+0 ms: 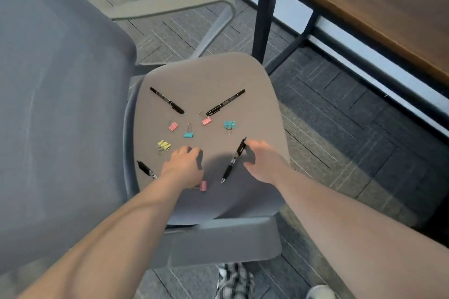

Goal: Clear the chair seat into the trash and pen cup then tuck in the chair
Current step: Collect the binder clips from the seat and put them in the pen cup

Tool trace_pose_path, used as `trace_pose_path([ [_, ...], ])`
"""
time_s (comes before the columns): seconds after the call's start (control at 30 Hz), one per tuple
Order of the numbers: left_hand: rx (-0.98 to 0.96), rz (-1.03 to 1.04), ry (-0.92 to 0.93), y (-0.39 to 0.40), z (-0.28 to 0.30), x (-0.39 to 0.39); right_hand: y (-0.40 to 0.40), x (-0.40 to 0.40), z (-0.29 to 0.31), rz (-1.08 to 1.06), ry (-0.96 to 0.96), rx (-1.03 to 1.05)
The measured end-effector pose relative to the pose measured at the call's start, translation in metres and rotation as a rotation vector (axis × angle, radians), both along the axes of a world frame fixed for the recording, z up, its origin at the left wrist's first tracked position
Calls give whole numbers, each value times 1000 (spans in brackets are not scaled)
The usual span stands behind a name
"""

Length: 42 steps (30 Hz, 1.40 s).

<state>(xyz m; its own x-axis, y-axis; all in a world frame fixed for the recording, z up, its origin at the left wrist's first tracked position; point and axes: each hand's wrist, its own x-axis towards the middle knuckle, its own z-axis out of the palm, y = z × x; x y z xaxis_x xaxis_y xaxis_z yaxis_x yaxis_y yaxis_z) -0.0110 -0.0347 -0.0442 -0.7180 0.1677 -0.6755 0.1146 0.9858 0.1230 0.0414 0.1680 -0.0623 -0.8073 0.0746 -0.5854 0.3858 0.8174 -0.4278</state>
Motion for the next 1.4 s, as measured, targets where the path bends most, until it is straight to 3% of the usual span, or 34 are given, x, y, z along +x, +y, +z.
trace_pose_path([
  [0.53,133,142,369,-48,-36,-63,-57,-84,-37,44,255,221],
  [0.9,11,52,237,-46,-69,-88,-68,-91,-61,17,174,286],
  [1.13,66,88,235,-51,-68,-87,-75,-98,-47,-55,198,134],
  [1.4,167,158,263,-59,-63,-84,-94,-113,-30,-24,304,257],
])
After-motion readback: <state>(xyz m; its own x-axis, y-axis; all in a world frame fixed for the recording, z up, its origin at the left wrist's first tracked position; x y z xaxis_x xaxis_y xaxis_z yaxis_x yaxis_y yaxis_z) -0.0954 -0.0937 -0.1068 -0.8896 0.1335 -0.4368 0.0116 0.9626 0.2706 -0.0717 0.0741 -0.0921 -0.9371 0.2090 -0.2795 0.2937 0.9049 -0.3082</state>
